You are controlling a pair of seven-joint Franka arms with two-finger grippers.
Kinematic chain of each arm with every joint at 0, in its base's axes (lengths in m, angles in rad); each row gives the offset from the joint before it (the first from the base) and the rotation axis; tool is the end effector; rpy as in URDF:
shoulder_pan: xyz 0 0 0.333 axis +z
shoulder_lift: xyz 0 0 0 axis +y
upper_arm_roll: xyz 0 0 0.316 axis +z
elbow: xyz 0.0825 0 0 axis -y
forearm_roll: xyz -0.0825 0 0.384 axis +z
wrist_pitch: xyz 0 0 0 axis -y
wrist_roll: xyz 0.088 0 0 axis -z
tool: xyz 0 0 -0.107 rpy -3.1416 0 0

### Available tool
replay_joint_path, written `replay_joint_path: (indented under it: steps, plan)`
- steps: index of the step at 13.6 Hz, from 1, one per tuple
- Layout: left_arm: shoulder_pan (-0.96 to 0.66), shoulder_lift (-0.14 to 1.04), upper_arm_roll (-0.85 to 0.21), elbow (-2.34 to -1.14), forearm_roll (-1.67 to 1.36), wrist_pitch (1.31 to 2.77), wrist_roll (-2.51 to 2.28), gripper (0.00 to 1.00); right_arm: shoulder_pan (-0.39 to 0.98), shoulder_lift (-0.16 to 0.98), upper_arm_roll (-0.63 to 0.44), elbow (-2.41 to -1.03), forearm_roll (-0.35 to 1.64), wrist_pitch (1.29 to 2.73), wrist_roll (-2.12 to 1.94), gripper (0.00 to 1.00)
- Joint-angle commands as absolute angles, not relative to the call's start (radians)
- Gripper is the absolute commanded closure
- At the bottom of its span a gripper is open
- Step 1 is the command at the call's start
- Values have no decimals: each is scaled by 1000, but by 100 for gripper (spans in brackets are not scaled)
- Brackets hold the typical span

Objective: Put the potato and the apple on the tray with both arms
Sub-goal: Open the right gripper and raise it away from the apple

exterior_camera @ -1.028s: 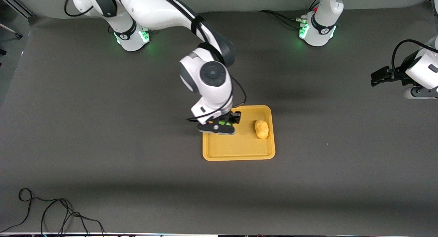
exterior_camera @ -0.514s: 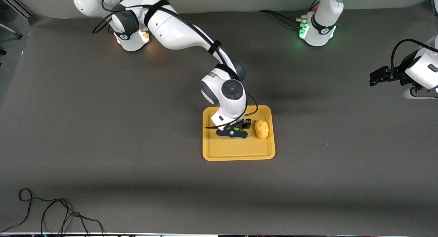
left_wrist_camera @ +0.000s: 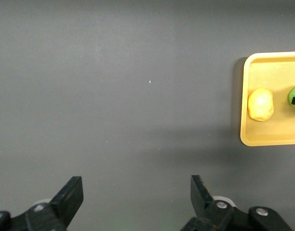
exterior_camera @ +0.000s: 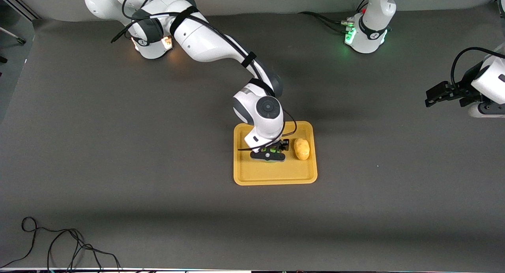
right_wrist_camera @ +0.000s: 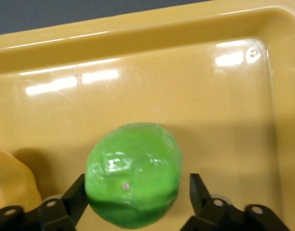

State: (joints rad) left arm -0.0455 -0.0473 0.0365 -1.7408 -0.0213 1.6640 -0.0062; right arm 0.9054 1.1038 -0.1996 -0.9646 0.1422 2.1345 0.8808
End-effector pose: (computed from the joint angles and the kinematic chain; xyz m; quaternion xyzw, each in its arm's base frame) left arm 0.5435 -0.0066 0.5779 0.9998 -0.0003 -0.0149 0.0113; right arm 0.5568 0.5640 0.1977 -0.9967 0.0653 -0.0470 0.0119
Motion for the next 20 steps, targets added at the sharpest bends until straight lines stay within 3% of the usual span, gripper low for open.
replay_joint_path:
  steps: [1,3,6,10,17,20]
  plan:
    - [-46,-44,41,-1740,-26,1687,5,1,905,1091,-206,-930,118,2085,908,0]
    - [-45,-43,41,-1743,-26,1694,5,6,904,1034,-207,-928,120,2008,910,0]
    - [-23,-43,41,-1743,-28,1694,12,1,893,902,-215,-931,118,1857,907,0]
    - [-26,-43,41,-1741,-26,1693,11,1,884,726,-325,-974,118,1628,748,0]
    - [-29,-43,38,-1740,-26,1713,9,1,888,283,-518,-1434,72,1597,399,0]
    - [-32,-40,38,-1740,-26,1717,-8,1,817,129,-522,-1567,9,1612,304,0]
